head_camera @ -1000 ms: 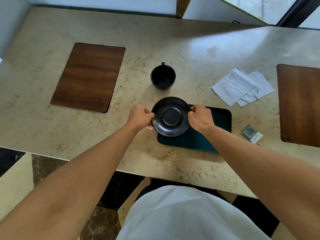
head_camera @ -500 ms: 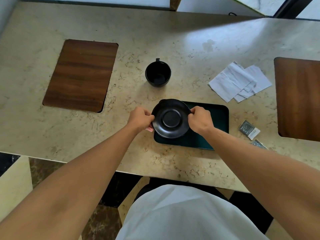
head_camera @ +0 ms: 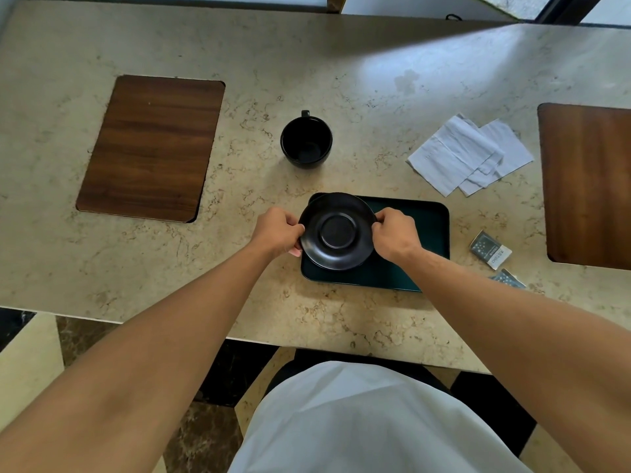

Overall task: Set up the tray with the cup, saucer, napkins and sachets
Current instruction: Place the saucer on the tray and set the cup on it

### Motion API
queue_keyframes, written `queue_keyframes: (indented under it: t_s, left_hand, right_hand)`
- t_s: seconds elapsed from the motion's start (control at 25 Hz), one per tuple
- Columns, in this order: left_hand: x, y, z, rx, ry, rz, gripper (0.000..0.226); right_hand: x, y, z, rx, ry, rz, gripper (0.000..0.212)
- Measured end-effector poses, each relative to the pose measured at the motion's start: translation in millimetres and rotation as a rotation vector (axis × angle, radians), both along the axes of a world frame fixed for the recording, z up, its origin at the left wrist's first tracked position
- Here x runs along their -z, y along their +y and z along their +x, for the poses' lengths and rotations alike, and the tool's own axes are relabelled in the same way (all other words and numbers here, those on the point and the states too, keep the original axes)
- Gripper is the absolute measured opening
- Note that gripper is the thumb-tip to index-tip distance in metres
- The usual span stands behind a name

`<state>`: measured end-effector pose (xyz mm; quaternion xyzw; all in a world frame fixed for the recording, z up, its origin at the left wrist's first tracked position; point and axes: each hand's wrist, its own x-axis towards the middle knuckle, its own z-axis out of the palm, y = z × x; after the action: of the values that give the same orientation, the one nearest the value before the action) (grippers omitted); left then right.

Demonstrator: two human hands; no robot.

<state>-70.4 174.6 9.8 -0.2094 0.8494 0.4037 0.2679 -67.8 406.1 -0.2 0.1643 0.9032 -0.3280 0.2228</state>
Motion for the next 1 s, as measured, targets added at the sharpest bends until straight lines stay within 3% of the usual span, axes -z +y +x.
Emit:
queue_keyframes:
  t_s: [0.48, 0.56, 0.64, 0.88, 1.0]
  left_hand:
    - [7.2, 0.4, -4.8, -0.018, -0.040, 0.017, 0.014]
    - [6.7, -0.8, -6.0, -0.018, -0.055, 0.034, 0.017]
    - [5.5, -2.7, -9.9, -0.010, -0.059, 0.046, 0.019]
    - [-0.8, -8.7, -31.4, 0.006, -0.001, -0.015, 0.011]
    - [-6.4, -15.2, -47.7, -0.019, 0.027, -0.029, 0.018]
  right_hand:
    - [-1.4, -0.9, -3.7, 0.012, -0.047, -0.003, 0.015]
    - [-5.6, -0.7, -8.3, -0.001, -0.044, 0.033, 0.024]
    - [-11.4, -0.6, -16.1, 0.002, -0.024, 0.062, 0.031]
    - [-26.7, -4.8, -45.3, -0.055, 0.060, 0.119, 0.027]
    - [-29.8, -10.0, -65.5, -0.101, 0.112, 0.088, 0.029]
